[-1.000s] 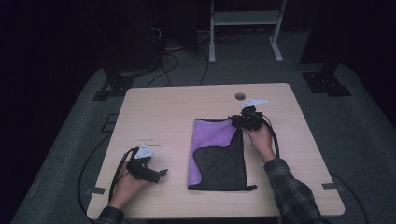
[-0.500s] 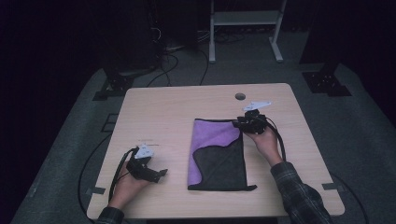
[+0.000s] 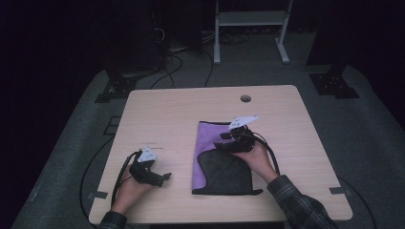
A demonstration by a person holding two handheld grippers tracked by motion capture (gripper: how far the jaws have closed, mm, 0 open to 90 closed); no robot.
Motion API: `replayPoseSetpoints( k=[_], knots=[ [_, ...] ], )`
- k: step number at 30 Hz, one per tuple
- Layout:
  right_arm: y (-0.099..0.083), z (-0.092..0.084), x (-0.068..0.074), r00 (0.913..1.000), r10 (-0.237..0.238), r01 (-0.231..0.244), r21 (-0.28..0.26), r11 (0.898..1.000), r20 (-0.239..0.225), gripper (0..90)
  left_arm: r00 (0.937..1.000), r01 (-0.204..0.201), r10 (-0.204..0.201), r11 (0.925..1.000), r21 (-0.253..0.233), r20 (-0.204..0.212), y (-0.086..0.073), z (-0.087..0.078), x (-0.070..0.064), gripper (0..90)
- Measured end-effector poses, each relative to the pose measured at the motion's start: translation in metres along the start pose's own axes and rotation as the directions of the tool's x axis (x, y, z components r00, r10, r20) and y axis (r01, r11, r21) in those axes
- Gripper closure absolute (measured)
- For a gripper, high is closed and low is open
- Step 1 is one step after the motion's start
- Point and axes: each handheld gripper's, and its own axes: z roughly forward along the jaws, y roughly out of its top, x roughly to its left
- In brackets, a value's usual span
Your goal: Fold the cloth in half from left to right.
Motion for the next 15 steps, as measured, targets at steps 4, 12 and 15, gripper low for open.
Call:
replayPoseSetpoints(
  k=[4, 12, 15],
  knots=[
    [0.003, 0.021, 0.014, 0.9996, 0.005, -0.005, 0.014, 1.0, -0.026, 40.5, 1.0, 0.0, 0.0, 1.0, 0.0, 0.0, 0.0, 0.0, 0.0, 0.0],
    [0.004, 0.054, 0.036, 0.9993, -0.012, 0.014, 0.063, 0.998, -0.036, 36.9, 1.0, 0.0, 0.0, 1.0, 0.0, 0.0, 0.0, 0.0, 0.0, 0.0],
    [-0.002, 0.064, 0.041, 0.9987, -0.041, 0.044, 0.108, 0.993, -0.031, 36.6, 1.0, 0.0, 0.0, 1.0, 0.0, 0.0, 0.0, 0.0, 0.0, 0.0]
  ],
)
